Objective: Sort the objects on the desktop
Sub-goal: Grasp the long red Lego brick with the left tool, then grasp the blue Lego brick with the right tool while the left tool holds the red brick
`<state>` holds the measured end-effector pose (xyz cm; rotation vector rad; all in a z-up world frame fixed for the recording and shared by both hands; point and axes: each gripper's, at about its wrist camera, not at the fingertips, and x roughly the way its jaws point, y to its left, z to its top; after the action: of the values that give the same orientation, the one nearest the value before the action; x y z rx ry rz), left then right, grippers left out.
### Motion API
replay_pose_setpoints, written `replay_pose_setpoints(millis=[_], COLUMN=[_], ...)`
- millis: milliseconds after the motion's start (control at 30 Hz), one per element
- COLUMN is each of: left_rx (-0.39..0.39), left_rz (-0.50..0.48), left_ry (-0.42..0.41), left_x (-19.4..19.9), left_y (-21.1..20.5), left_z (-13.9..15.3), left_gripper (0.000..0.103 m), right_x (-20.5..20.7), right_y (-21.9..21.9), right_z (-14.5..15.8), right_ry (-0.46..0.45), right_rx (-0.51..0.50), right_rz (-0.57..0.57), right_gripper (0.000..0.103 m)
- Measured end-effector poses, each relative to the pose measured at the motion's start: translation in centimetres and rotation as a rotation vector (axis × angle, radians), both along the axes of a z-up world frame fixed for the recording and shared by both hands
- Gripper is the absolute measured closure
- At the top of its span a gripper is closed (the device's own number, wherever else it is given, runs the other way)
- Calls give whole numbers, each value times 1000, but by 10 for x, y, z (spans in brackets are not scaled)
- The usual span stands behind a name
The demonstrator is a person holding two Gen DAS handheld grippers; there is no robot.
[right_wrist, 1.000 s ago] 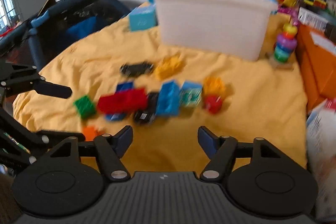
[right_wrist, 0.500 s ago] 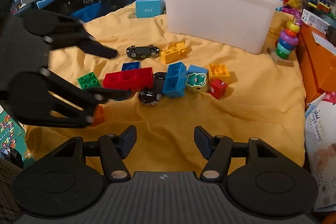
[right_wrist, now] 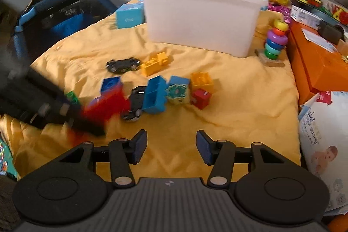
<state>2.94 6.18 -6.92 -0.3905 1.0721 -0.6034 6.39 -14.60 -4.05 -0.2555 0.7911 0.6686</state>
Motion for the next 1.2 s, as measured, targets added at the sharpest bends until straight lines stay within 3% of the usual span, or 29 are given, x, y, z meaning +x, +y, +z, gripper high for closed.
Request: replay_pose_setpoints(millis=[67, 167, 333, 433, 567, 700, 733, 867, 933, 1000, 1100, 1167, 1200], left_rx=[-18, 15, 222, 291, 343, 378, 390, 409, 427, 464, 511, 516, 508], left_rz=[-5, 41, 76, 58, 61, 25, 17, -28, -49, -61, -72, -78, -70], left_ry=[62, 58, -105, -201, -249, -279, -291, -324, -321, -319, -295, -261, -242], left_x=[1, 0, -19, -27, -34, -40, -41, -41, -38, -33, -27, -25, -23], left_y=[-4, -1, -8, -13, -14, -21, -25, -39, -46, -53, -59, -57, -55], left_z=[-15, -19, 6, 19, 26, 29, 30, 31, 26, 20, 11, 5, 3], left_gripper=[78, 76, 46, 46, 46, 46, 46, 46, 46, 46, 46, 52, 60], right_x=[6, 12, 18, 31, 60, 82, 82, 70, 61, 47, 12, -8, -16], right_y=[-3, -4, 2, 7, 19, 31, 31, 26, 22, 20, 23, 26, 27], right_z=[-2, -4, -4, -1, -6, -28, -30, -11, 0, 5, -5, -21, -27], right_ry=[19, 36, 46, 108, 240, 357, 352, 240, 155, 51, -166, -260, -275], right_rx=[9, 14, 28, 109, 218, 212, 231, 186, 108, -29, -334, -488, -523], right_rz=[-15, -17, -3, -12, -59, -134, -130, -77, -52, -8, 118, 202, 236], right_gripper=[49, 49, 48, 49, 61, 67, 77, 76, 76, 76, 76, 76, 76])
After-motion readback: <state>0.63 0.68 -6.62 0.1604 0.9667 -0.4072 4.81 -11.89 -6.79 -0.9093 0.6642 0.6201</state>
